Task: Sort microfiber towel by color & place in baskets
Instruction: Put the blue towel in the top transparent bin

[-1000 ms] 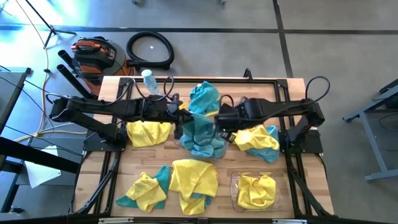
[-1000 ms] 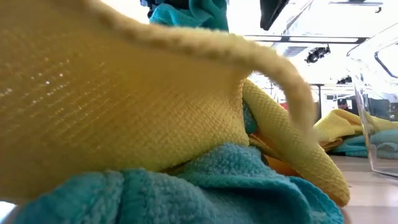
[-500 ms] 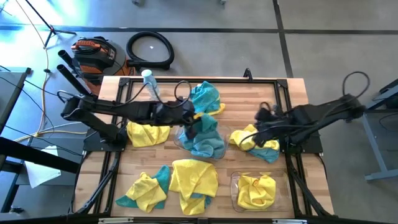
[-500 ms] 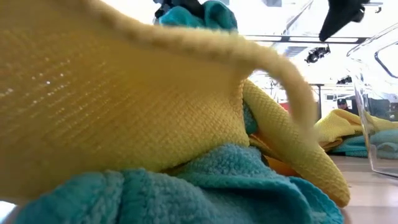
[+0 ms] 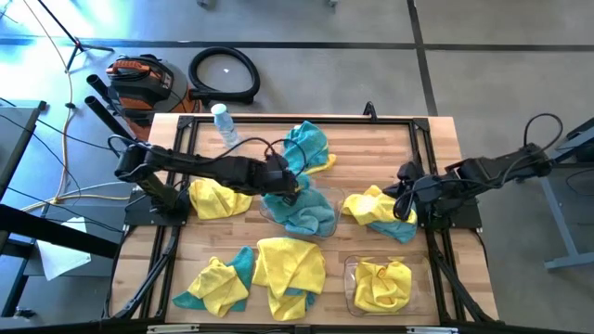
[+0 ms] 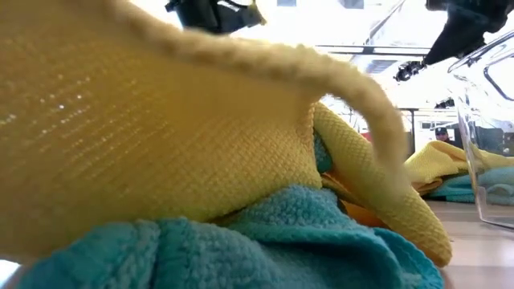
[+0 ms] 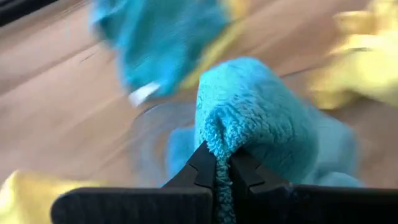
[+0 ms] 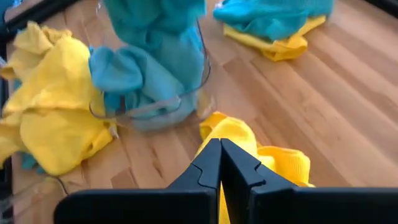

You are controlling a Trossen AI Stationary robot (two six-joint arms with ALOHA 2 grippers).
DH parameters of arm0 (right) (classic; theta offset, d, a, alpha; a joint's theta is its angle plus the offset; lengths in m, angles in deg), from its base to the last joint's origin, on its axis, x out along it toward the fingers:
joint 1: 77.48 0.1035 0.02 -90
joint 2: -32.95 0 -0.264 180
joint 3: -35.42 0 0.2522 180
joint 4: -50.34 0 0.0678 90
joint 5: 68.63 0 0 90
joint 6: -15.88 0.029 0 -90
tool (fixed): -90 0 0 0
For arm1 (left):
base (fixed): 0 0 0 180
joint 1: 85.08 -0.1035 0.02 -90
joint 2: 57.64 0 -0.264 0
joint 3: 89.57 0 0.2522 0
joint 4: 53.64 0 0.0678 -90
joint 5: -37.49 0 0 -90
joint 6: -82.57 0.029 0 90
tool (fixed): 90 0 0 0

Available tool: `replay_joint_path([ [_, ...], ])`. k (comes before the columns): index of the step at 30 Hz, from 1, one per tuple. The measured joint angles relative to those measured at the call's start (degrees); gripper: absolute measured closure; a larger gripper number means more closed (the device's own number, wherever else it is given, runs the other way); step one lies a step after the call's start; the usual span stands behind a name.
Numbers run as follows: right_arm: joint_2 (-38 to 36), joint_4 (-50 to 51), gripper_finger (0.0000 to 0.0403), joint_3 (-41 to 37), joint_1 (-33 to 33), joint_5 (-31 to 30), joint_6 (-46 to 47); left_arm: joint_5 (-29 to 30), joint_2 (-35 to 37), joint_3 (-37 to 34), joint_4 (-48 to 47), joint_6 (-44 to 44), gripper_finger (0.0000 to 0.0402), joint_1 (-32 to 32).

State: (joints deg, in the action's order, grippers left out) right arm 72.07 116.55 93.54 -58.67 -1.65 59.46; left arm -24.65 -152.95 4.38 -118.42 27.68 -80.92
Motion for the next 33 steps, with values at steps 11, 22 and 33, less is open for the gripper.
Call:
replay_joint_path([
  [11,-0.5,-0.2,0.0401,-2.6,0.0,1.9,-5.0,-4.3,-6.8,0.0,3.9,-7.6,0.0401,0.4],
  [22,-1.0,-0.5,0.0401,-2.6,0.0,3.0,-7.0,-9.8,-15.4,0.0,6.5,-9.0,0.0396,0.4],
  [33,-1.0,-0.4,0.0401,-2.6,0.0,4.6,-7.6,-11.1,-15.8,0.0,8.9,-7.5,0.037,0.0],
])
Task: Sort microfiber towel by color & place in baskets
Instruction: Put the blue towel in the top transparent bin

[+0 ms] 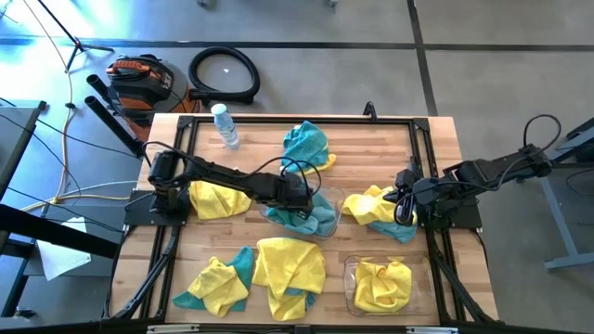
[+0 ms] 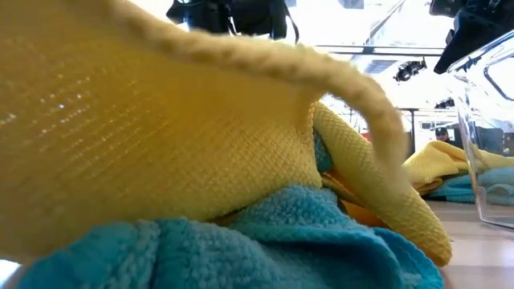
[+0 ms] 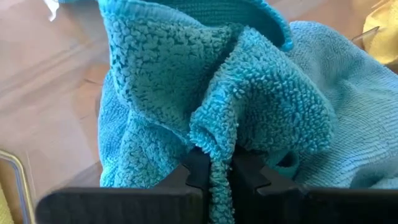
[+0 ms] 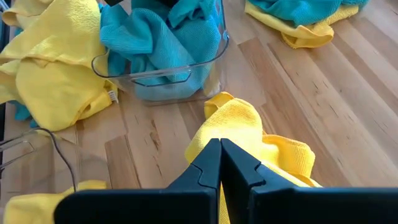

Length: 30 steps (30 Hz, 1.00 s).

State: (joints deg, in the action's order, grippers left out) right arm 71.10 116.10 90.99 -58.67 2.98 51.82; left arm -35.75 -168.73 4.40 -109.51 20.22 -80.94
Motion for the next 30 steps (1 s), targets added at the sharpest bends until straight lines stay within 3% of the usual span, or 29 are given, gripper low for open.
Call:
replay_joint_path([
  [13,0.0,0.0,0.0401,0.0,0.0,0.0,0.0,-2.4,1.9,0.0,0.0,2.7,0.0289,-1.0],
  [22,0.0,0.0,0.0401,0.0,0.0,0.0,0.0,-3.9,9.5,0.0,-0.5,4.2,0.0284,-1.7],
  [27,0.0,0.0,0.0401,0.0,0.0,0.0,0.0,-3.9,13.7,0.1,-1.7,7.7,0.0284,-1.7],
  [30,0.0,0.0,0.0401,0.0,0.0,0.0,0.0,-4.1,14.7,0.1,-2.6,14.0,0.0284,-1.7],
])
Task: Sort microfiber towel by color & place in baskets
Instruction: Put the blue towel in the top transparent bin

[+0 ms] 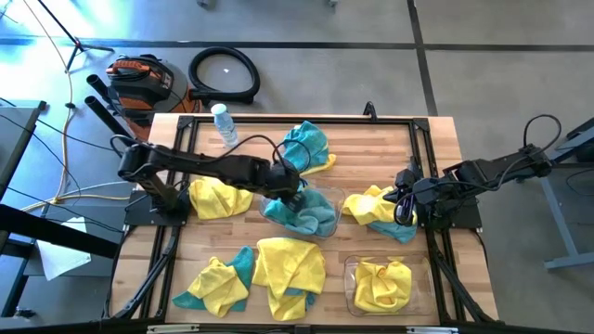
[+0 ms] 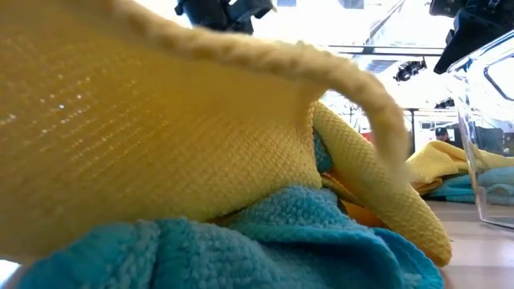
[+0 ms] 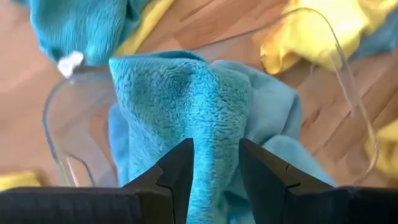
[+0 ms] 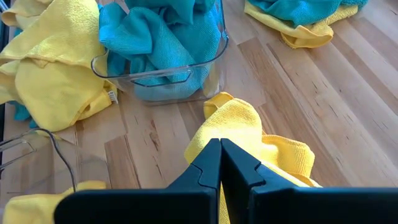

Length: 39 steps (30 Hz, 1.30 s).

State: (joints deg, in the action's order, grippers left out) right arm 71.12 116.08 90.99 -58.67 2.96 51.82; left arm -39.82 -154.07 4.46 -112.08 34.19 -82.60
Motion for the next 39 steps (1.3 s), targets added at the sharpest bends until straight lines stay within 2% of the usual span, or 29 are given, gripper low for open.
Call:
replay_joint_path([
  [4,0.0,0.0,0.0401,0.0,0.0,0.0,0.0,-0.3,0.2,0.0,0.6,15.5,0.0284,0.0],
  [9,0.0,0.0,0.0401,0.0,0.0,-0.7,0.9,-5.0,0.2,0.0,2.6,38.5,0.0284,0.3],
  [14,0.0,-0.1,0.0401,0.0,0.0,-2.2,3.8,-6.4,0.1,0.0,1.5,50.6,0.0284,-0.3],
  [26,0.0,-0.5,0.0401,0.0,0.0,-7.1,12.9,-8.1,-8.7,0.0,-2.4,70.0,0.0284,-2.4],
  [33,0.0,-0.7,0.0401,0.0,0.0,-9.3,16.5,-8.3,-14.8,0.0,-5.8,71.9,0.0284,-3.6],
  [39,0.1,-0.7,0.0401,0.0,0.0,-10.1,18.3,-10.5,-16.1,0.2,-6.1,71.1,0.0284,-3.7],
])
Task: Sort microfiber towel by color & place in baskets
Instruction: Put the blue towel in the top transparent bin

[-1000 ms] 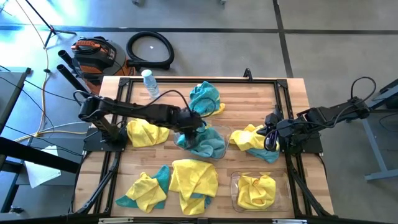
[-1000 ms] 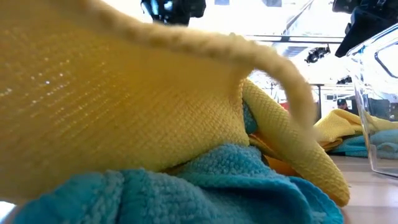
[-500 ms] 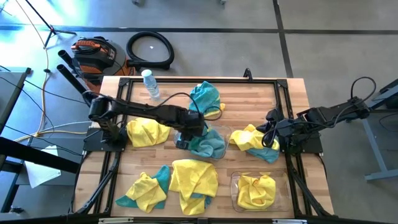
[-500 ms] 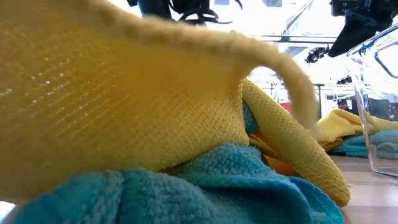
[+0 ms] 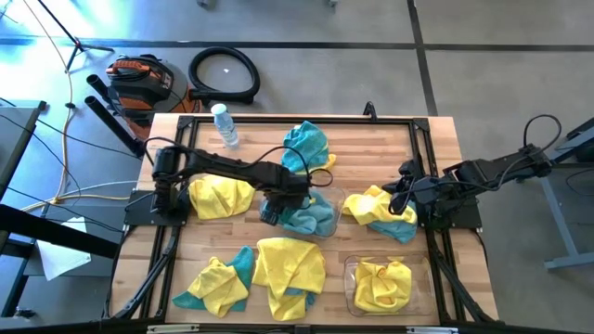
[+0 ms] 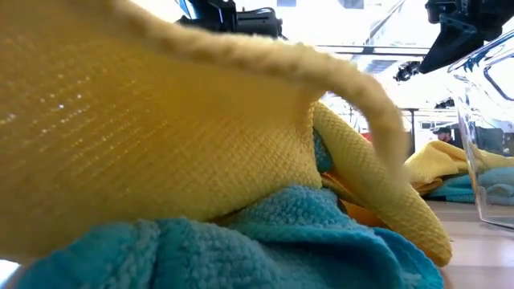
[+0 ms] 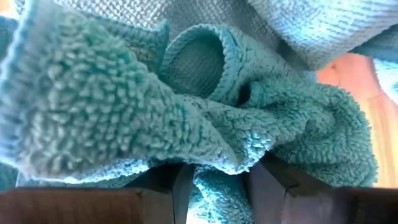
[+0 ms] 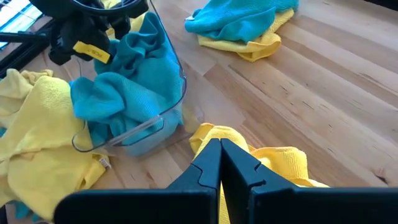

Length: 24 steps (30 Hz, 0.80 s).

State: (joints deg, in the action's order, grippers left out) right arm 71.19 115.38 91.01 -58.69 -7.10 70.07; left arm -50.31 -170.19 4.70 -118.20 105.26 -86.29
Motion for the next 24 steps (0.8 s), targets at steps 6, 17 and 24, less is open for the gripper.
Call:
replay_joint_path([
  [6,0.0,0.0,0.0401,0.0,0.0,-0.8,0.0,-0.8,-0.1,-0.1,0.6,-0.1,0.0284,0.0],
  [17,0.0,0.1,0.0401,0.0,0.0,-1.8,-0.2,-4.6,-0.5,-0.3,1.6,-7.1,0.0284,-1.6],
  [24,0.0,0.1,0.0401,0.0,0.0,-1.8,-0.7,-3.4,-0.5,-0.3,1.4,-9.2,0.0284,-2.3],
])
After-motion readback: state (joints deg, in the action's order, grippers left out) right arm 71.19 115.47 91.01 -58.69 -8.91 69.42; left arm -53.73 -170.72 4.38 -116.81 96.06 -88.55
